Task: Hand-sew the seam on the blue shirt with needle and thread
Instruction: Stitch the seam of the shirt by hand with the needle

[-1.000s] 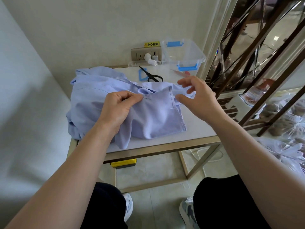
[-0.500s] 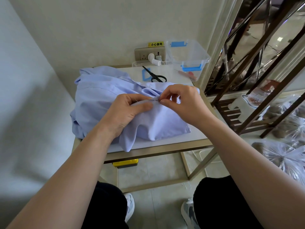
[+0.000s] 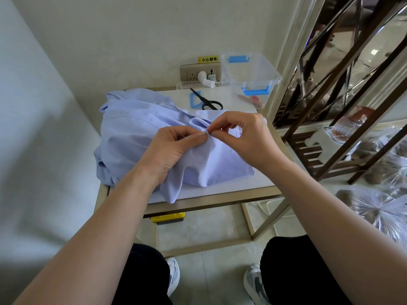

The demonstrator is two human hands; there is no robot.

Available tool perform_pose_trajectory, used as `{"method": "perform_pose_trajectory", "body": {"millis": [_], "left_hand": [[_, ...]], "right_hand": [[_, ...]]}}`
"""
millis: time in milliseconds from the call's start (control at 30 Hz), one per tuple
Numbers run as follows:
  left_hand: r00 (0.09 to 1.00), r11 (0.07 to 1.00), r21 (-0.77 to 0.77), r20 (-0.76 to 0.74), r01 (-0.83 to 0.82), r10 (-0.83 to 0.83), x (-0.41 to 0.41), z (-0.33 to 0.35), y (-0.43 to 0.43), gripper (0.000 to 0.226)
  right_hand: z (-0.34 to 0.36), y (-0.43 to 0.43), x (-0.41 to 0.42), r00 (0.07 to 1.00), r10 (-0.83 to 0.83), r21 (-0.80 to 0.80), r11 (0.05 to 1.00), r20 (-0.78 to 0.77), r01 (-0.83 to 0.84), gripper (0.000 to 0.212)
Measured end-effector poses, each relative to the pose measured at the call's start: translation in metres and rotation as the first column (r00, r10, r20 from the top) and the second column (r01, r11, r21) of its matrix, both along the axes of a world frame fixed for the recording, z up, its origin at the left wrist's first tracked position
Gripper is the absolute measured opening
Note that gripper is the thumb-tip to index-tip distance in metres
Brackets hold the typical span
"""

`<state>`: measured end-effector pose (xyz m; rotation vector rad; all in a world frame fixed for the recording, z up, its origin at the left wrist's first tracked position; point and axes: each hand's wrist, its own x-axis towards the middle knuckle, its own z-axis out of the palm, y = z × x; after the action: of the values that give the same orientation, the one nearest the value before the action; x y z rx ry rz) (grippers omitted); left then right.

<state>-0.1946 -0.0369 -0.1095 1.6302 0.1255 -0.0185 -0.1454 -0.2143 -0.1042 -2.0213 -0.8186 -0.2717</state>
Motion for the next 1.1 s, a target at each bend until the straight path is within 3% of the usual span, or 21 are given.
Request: {"method": "perform_pose_trajectory", "body": {"millis": [267, 400, 467, 533, 600, 667, 733, 767, 800, 833, 933, 1000, 1100], "left_hand": [[0.999, 0.994, 0.112, 0.044, 0.010, -0.015, 0.000, 0.000, -0.002, 0.010], [0.995, 0.969, 0.233, 0.067, -0.087, 0.073, 0.004, -0.005, -0.001, 0.013], [0.989, 0.960, 0.243, 0.068, -0.141, 0.128, 0.005, -0.006, 0.002, 0.016], [0.986, 0.969, 0.185, 0.070, -0.162, 0.151, 0.006, -0.006, 0.003, 0.014], [0.983, 0.973, 0.145, 0.080, -0.177, 0.167, 0.007, -0.007, 0.003, 0.010], [0.980, 0.973, 0.128, 0.084, -0.191, 0.181, 0.008, -0.008, 0.003, 0.008], [0.976, 0.972, 0.109, 0.083, -0.210, 0.202, 0.008, -0.009, 0.002, 0.007], [0.975, 0.972, 0.101, 0.083, -0.213, 0.205, 0.008, -0.009, 0.002, 0.008], [0.976, 0.972, 0.100, 0.084, -0.211, 0.203, 0.008, -0.009, 0.002, 0.008], [0.977, 0.974, 0.103, 0.086, -0.203, 0.195, 0.008, -0.009, 0.002, 0.008], [0.983, 0.980, 0.102, 0.087, -0.171, 0.162, 0.006, -0.007, 0.000, 0.008], [0.987, 0.983, 0.110, 0.088, -0.147, 0.138, 0.005, -0.006, -0.001, 0.010], [0.990, 0.988, 0.100, 0.087, -0.118, 0.109, 0.003, -0.004, -0.004, 0.015]], "right_hand": [[-0.003, 0.001, 0.000, 0.987, 0.080, -0.053, 0.996, 0.137, -0.073, 0.007], [-0.003, 0.006, -0.005, 0.964, 0.111, -0.035, 0.994, 0.240, -0.106, 0.012], [-0.001, 0.011, -0.013, 0.970, 0.182, 0.050, 0.980, 0.163, -0.192, 0.007], [0.006, 0.009, -0.017, 0.943, 0.306, 0.161, 0.945, -0.128, -0.285, 0.005], [0.014, -0.002, -0.016, 0.740, 0.450, 0.139, 0.885, -0.500, -0.445, 0.007], [0.018, -0.012, -0.016, 0.405, 0.429, 0.022, 0.708, -0.807, -0.706, 0.009], [0.017, -0.016, -0.020, 0.115, 0.358, 0.092, 0.512, -0.927, -0.854, 0.011], [0.017, -0.016, -0.022, 0.087, 0.356, 0.107, 0.491, -0.930, -0.864, 0.012], [0.018, -0.016, -0.022, 0.143, 0.366, 0.081, 0.532, -0.920, -0.843, 0.014], [0.018, -0.014, -0.021, 0.260, 0.372, 0.033, 0.625, -0.891, -0.780, 0.016], [0.016, -0.009, -0.015, 0.645, 0.241, -0.039, 0.921, -0.725, -0.389, 0.014], [0.010, -0.002, -0.012, 0.796, 0.095, -0.050, 0.987, -0.597, -0.155, 0.007], [-0.001, 0.007, -0.012, 0.884, -0.038, -0.043, 0.999, -0.466, 0.021, 0.019]]}}
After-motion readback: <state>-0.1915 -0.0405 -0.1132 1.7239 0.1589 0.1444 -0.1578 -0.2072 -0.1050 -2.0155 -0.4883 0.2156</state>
